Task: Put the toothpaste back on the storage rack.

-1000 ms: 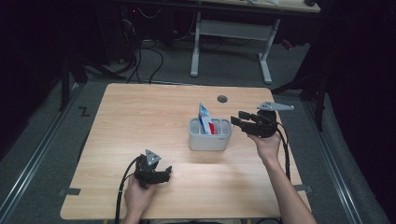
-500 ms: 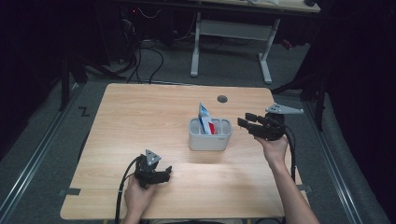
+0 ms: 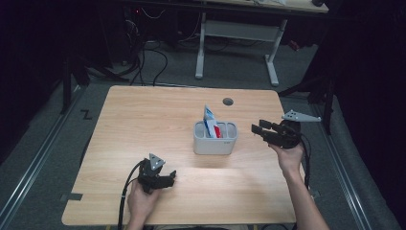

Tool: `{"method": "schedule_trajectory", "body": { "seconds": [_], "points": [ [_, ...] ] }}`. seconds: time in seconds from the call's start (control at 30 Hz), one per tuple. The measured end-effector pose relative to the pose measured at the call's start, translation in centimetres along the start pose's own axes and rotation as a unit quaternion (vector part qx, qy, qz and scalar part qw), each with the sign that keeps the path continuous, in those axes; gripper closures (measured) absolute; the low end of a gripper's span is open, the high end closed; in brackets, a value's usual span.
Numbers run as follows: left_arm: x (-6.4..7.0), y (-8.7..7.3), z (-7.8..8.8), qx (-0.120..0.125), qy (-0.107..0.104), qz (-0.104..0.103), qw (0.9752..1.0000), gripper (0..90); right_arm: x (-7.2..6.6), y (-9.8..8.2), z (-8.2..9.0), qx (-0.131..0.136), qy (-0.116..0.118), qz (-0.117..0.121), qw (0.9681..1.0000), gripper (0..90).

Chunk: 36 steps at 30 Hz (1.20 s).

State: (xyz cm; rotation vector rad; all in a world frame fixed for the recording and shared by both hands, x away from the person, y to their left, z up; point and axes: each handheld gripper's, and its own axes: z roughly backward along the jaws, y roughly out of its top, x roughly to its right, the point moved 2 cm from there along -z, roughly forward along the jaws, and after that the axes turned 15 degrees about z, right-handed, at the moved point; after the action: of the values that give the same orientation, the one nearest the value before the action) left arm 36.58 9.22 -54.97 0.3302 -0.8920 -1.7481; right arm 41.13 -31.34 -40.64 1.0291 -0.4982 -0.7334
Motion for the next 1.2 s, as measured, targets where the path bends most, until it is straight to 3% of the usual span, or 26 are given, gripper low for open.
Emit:
{"method": "schedule_trajectory", "body": {
  "seconds": [0.67,1.2],
  "points": [
    [0.0,0.0,0.0,0.000,0.000,0.000,1.0000,19.5,0.6,-2.2,2.0,0.001,-0.009,-0.017,0.9998,49.9],
    [0.0,0.0,0.0,0.000,0.000,0.000,1.0000,19.5,0.2,-3.8,2.8,0.000,-0.013,-0.029,0.9995,49.9]
  ]
}}
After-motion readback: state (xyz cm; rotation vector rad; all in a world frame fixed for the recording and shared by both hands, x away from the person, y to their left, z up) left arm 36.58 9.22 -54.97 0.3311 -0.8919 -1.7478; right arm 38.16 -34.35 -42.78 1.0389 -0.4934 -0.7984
